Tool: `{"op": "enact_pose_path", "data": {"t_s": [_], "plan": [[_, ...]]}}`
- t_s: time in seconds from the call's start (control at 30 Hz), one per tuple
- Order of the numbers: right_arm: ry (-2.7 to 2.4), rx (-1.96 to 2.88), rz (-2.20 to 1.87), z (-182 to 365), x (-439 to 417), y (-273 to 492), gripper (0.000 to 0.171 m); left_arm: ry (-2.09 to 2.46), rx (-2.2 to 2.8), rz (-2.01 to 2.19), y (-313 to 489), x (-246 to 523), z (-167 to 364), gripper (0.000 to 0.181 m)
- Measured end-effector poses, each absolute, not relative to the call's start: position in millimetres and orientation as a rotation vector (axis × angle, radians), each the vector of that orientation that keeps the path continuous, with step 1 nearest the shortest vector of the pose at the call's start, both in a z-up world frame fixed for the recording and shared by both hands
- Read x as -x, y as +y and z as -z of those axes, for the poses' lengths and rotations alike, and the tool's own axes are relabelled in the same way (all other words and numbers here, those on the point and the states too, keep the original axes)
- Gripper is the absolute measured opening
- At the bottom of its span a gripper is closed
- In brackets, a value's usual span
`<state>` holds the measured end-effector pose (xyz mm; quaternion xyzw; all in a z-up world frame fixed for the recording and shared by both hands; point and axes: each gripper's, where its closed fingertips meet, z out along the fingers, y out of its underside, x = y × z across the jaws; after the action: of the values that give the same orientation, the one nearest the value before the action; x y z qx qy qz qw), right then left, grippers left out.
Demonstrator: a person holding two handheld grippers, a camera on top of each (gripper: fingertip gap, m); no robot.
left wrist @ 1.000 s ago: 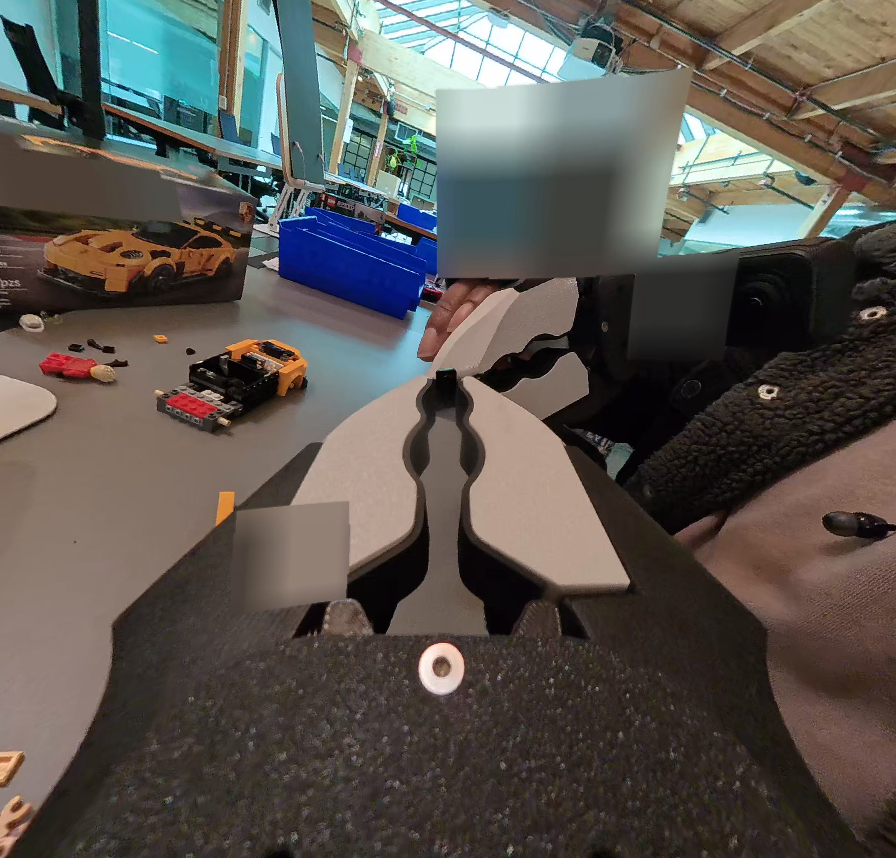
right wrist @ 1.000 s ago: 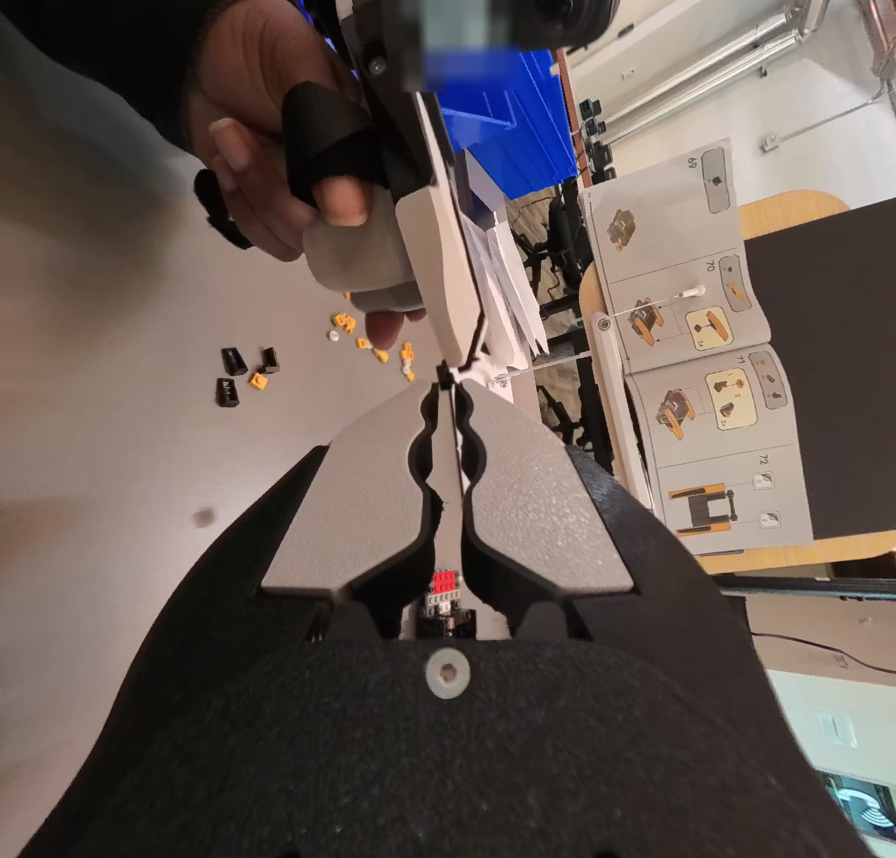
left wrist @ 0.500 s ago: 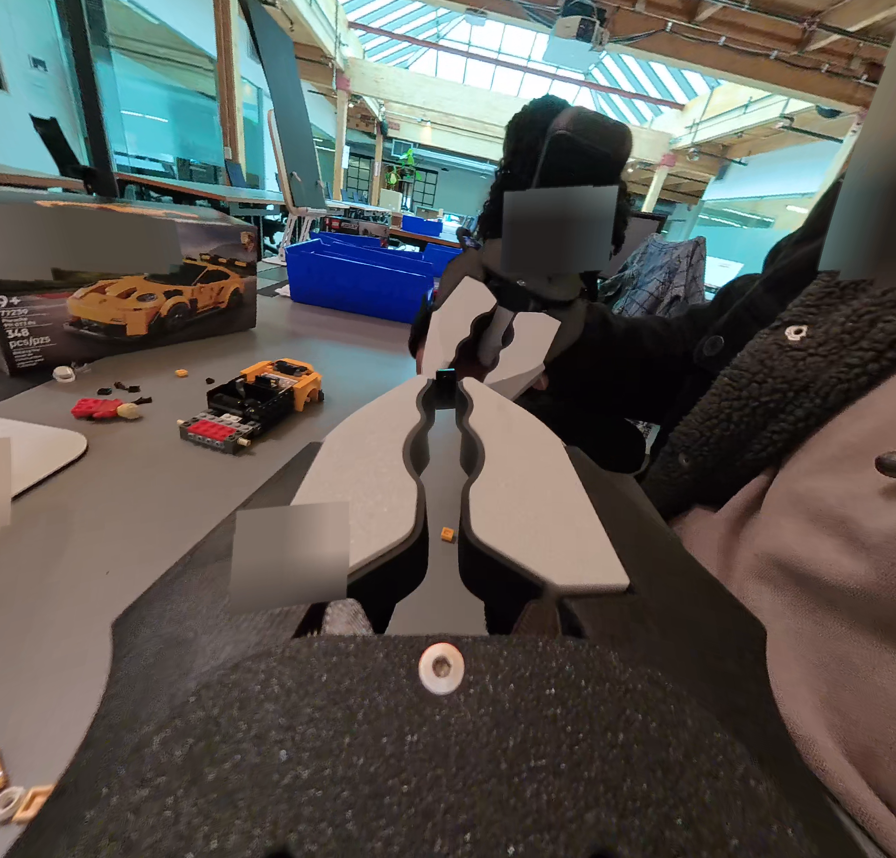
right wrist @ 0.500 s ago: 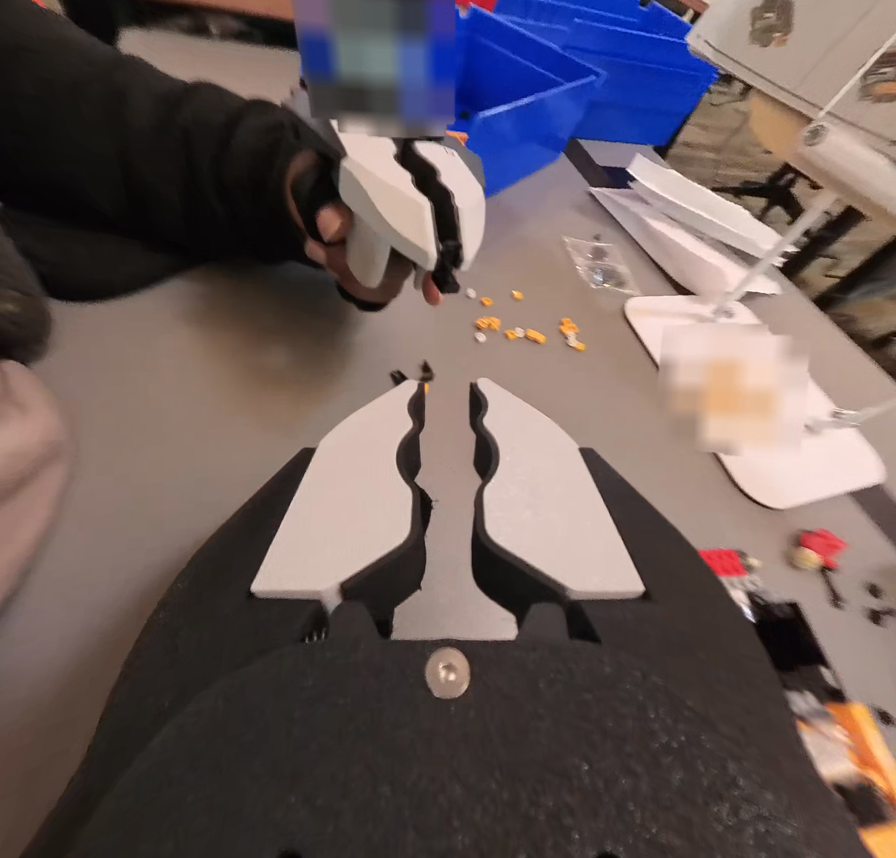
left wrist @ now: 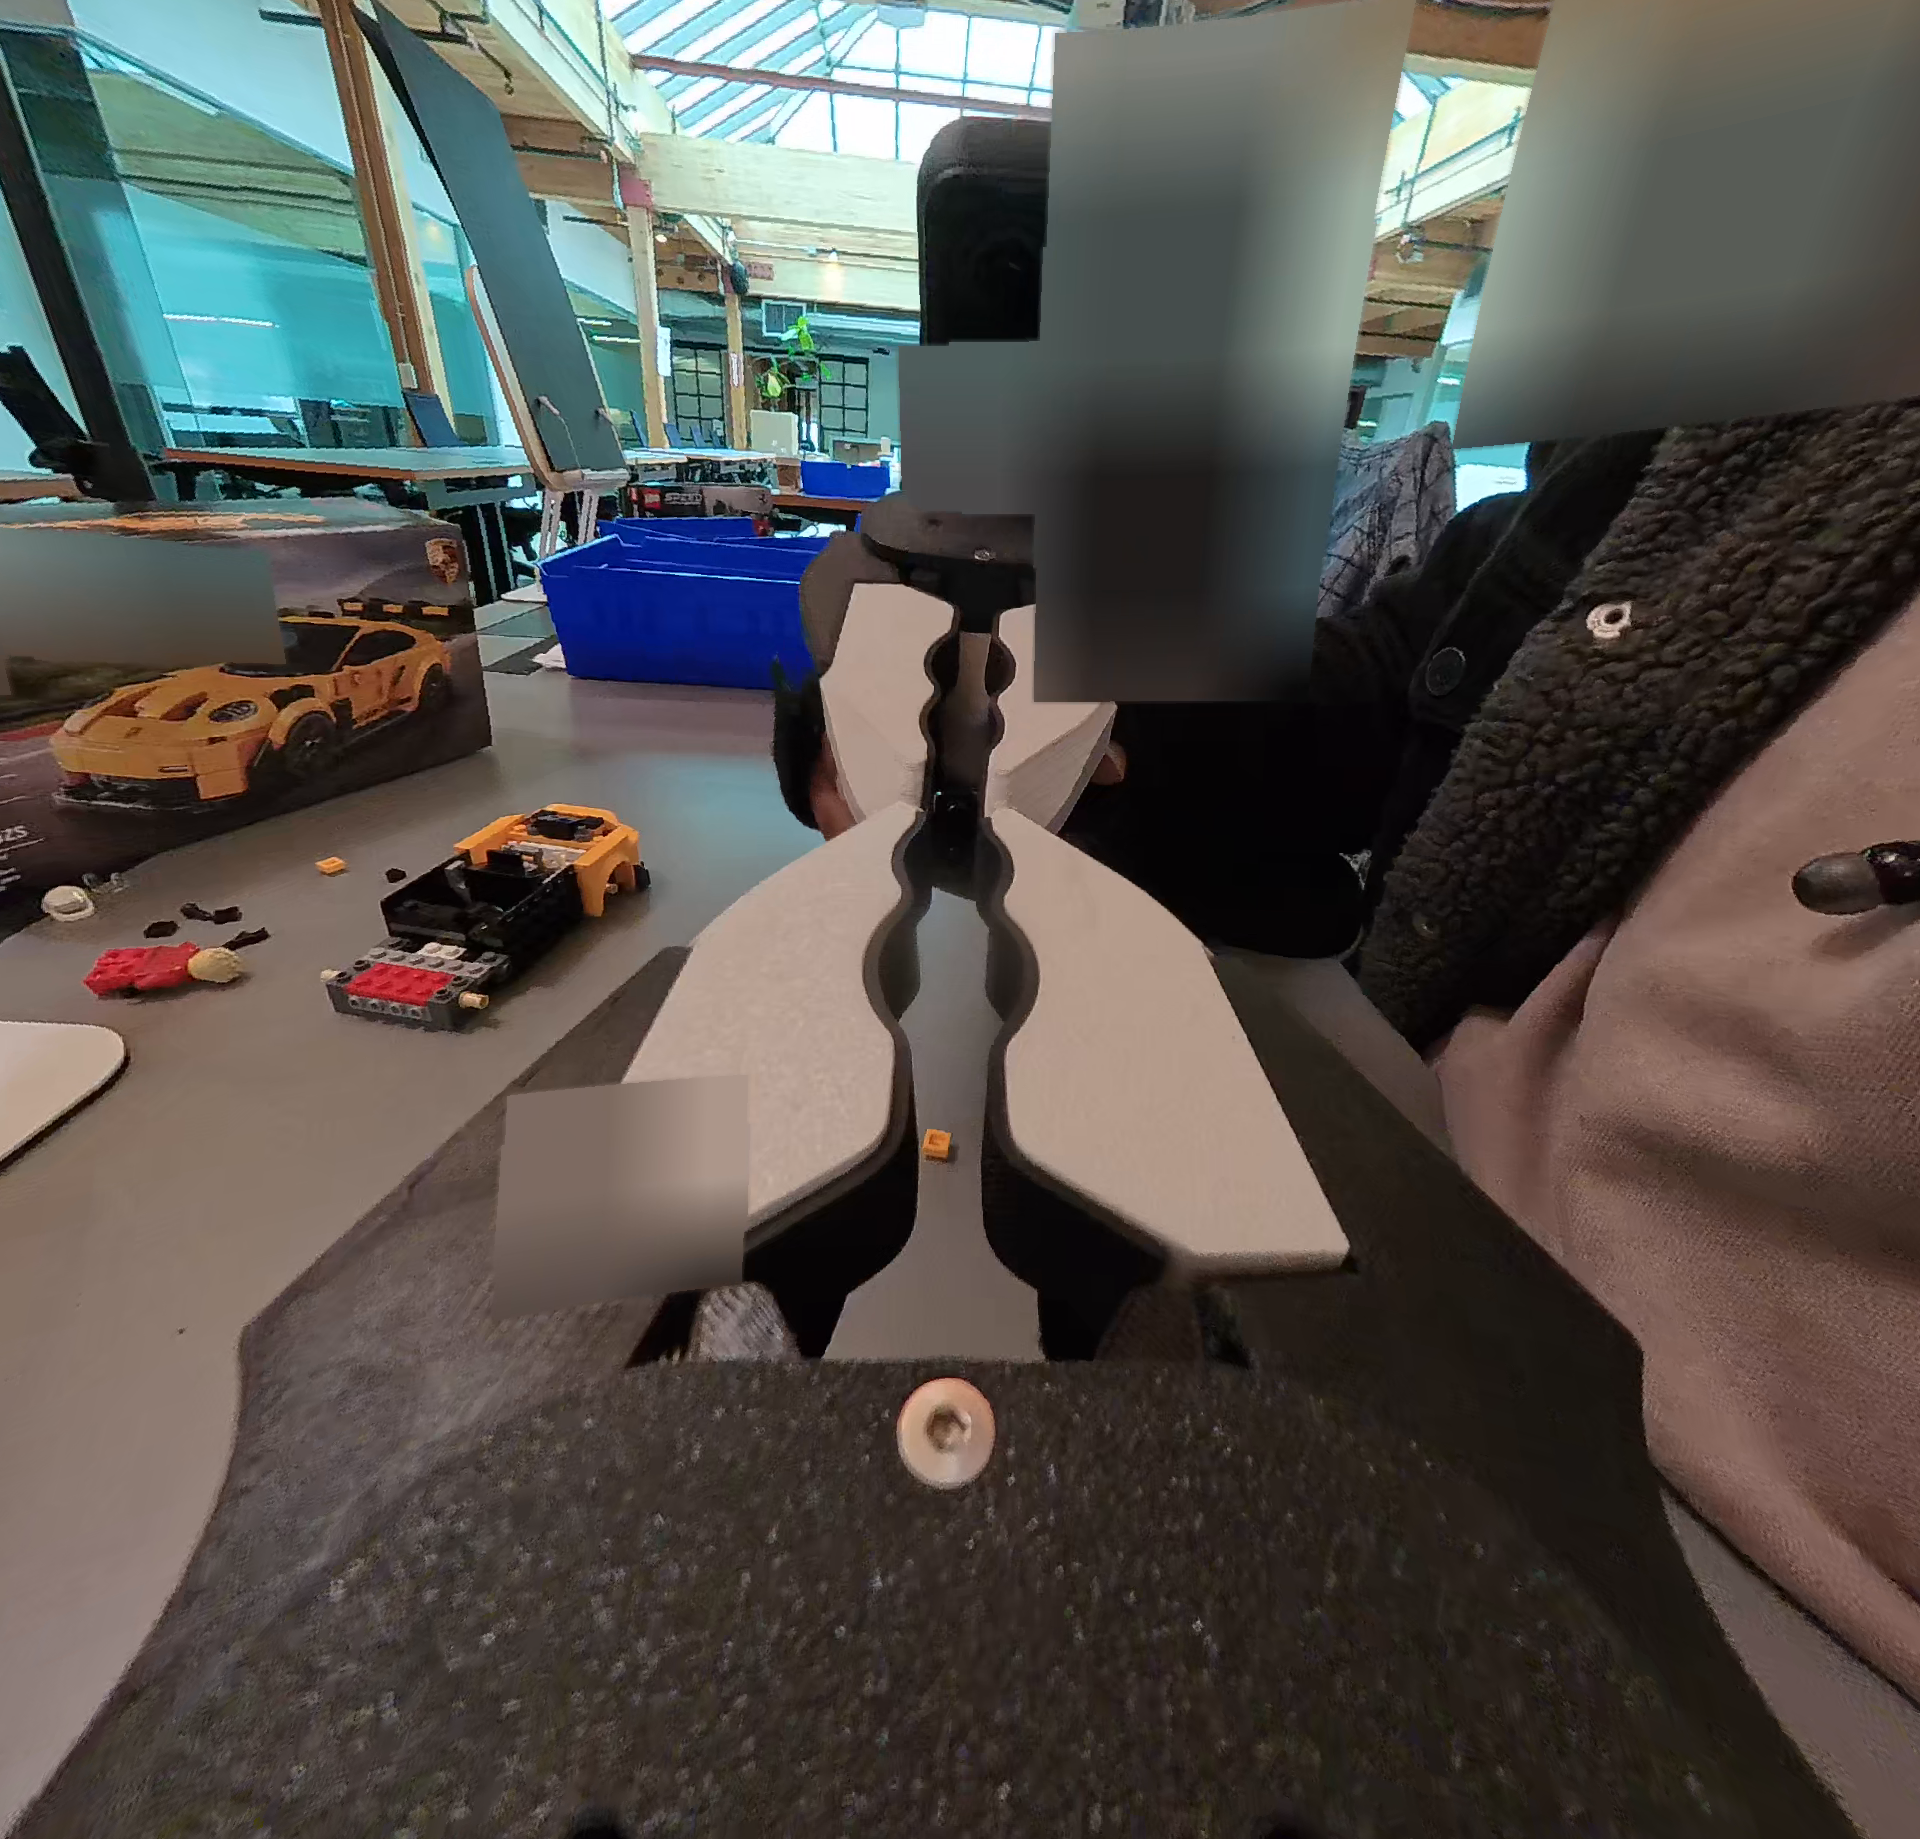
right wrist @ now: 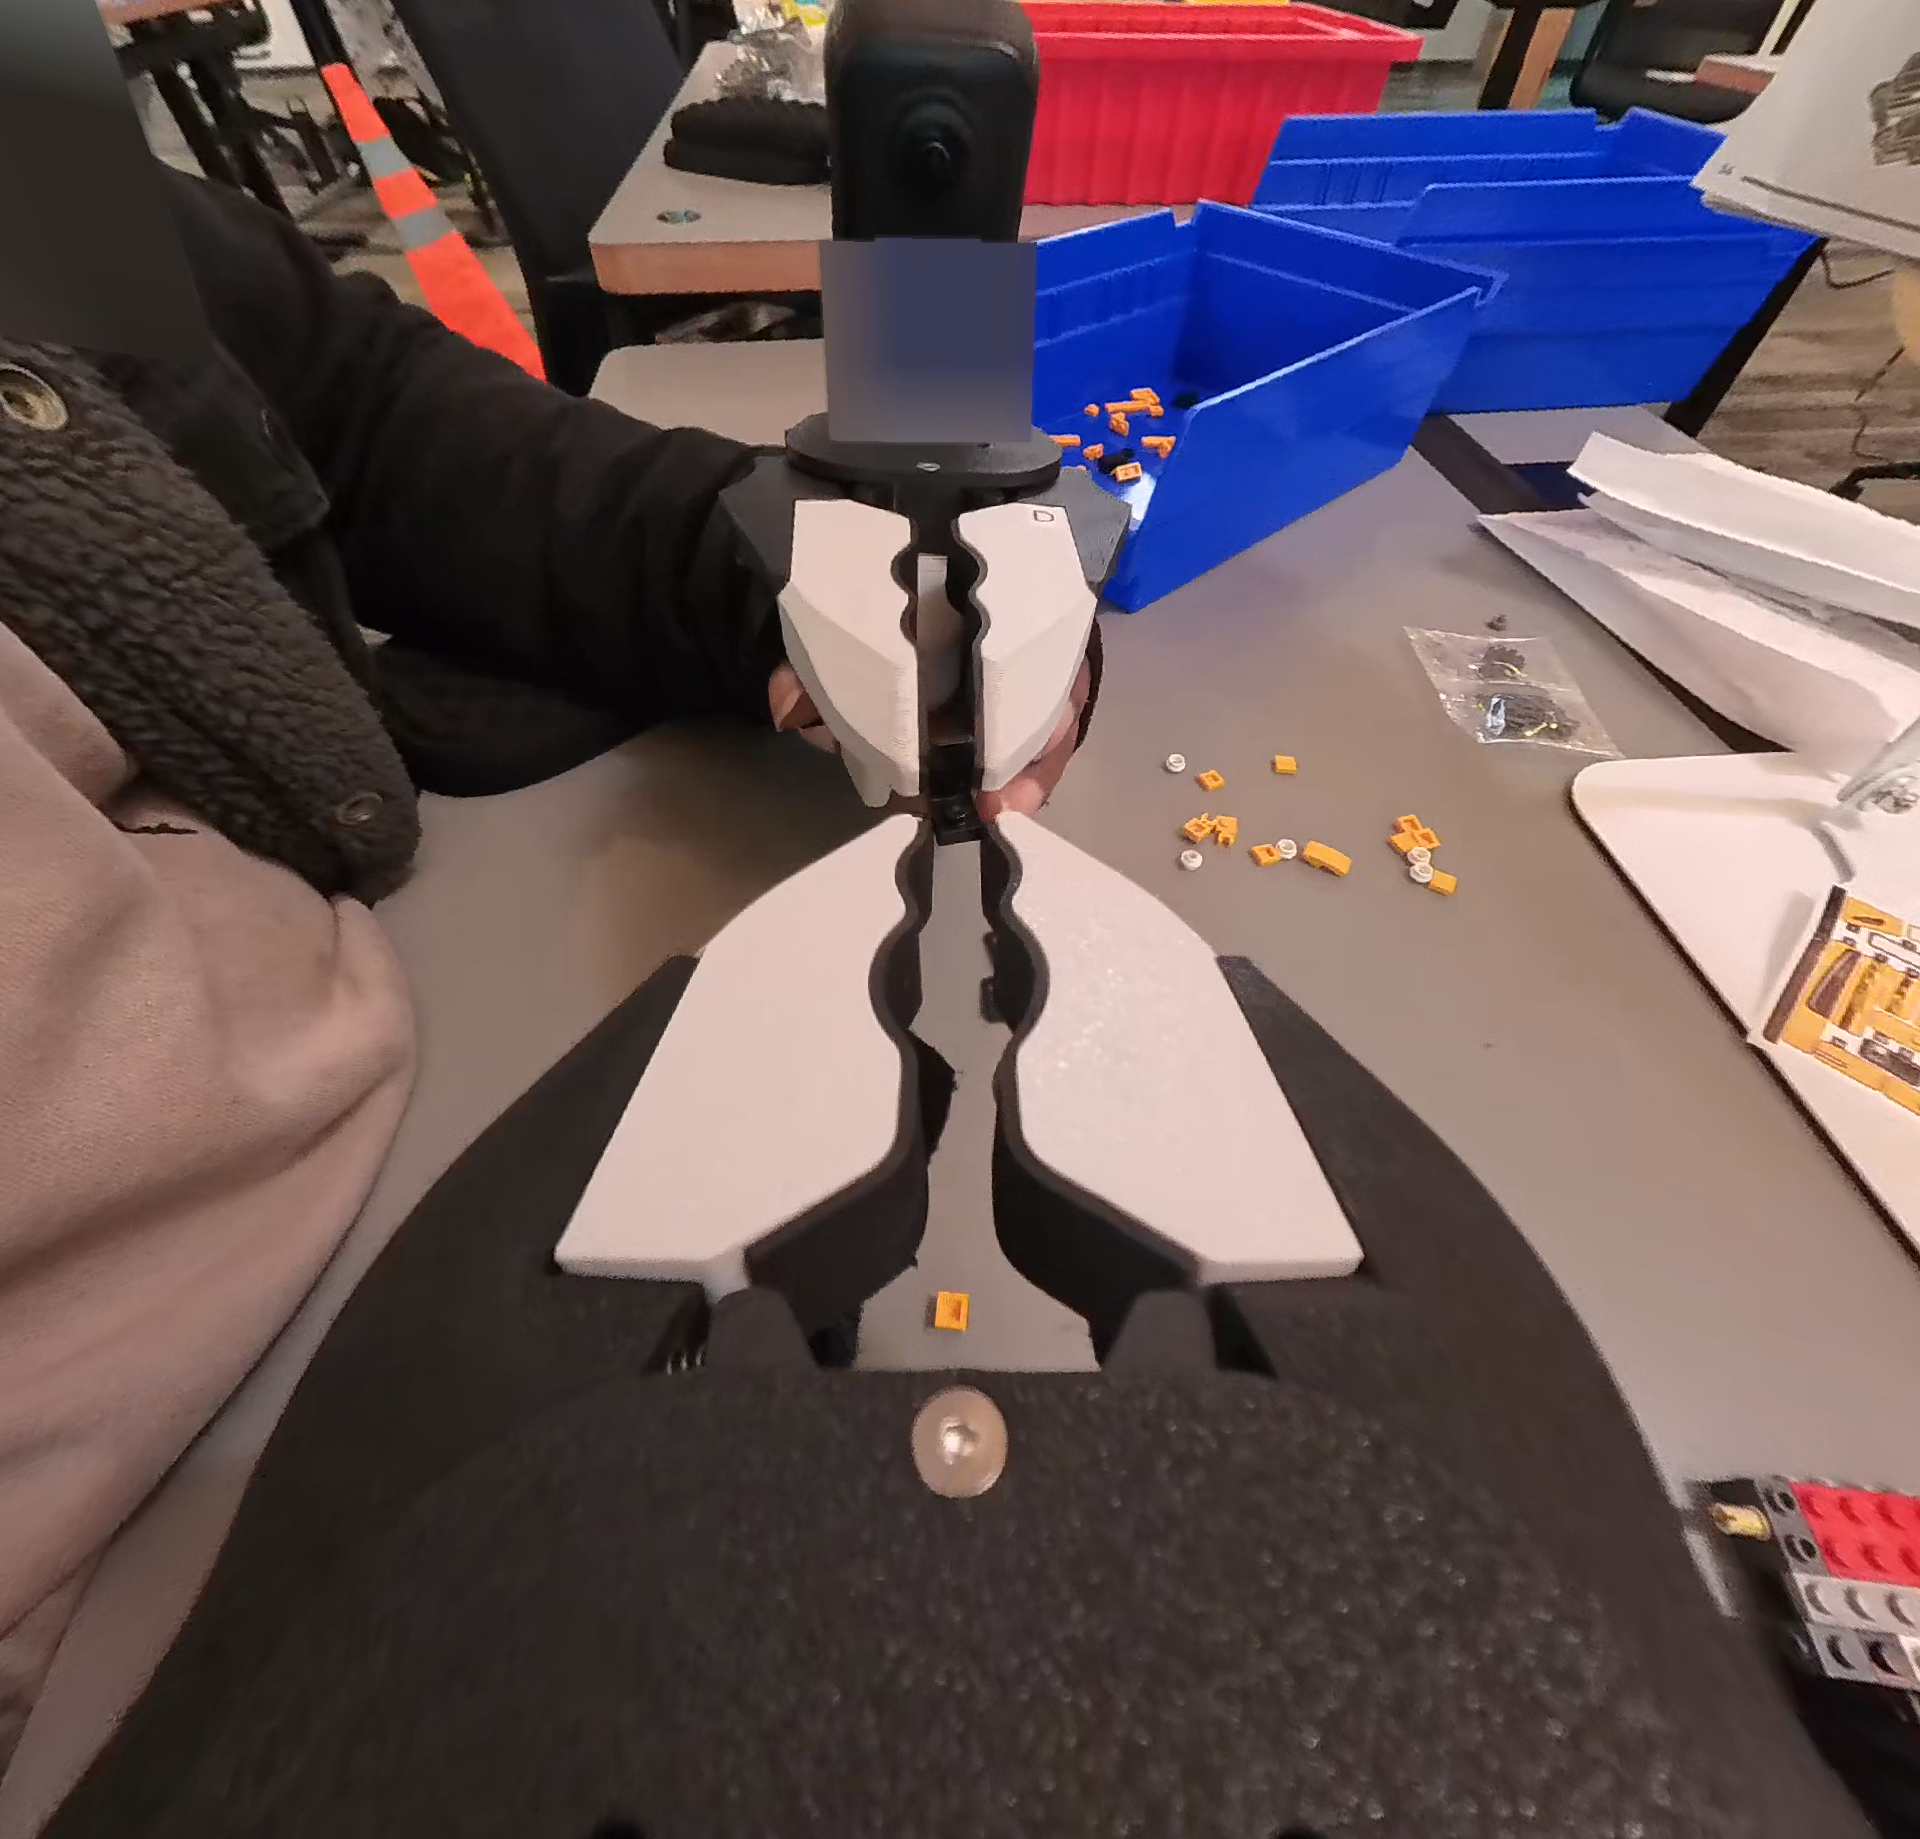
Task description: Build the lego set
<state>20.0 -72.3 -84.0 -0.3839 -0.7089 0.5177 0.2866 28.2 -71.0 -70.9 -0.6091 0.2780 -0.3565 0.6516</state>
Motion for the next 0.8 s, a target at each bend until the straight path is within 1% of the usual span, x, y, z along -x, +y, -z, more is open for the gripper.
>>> {"op": "enact_pose_path", "data": {"t_s": [0.1, 0.2, 0.3, 0.57, 0.67, 0.8], "plan": [[-1.918, 1.04, -1.311, 89.7, -20.9, -67.7, 0.008, 0.653, 1.441, 0.773, -68.2, -27.5, 78.2, 0.008], [-1.94, 1.072, -1.216, 96.2, -23.2, -59.7, 0.008, 0.7, 1.54, 0.671, -62.8, -25.8, 93.5, 0.014], [-1.996, 1.095, -1.104, 109.3, -26.8, -55.6, 0.008, 0.73, 1.598, 0.621, -60.2, -28.4, 102.4, 0.015], [-2.125, 1.101, -0.91, 141.9, -29.6, -56.3, 0.008, 0.822, 1.721, 0.546, -59.4, -33.1, 128.6, 0.012], [-2.142, 1.102, -0.895, 146.7, -29.1, -56.3, 0.008, 0.836, 1.747, 0.529, -58.9, -32.8, 134.2, 0.008], [-2.139, 1.107, -0.906, 149.1, -28.5, -55.6, 0.008, 0.839, 1.769, 0.519, -57.9, -32.1, 137.7, 0.008]]}}
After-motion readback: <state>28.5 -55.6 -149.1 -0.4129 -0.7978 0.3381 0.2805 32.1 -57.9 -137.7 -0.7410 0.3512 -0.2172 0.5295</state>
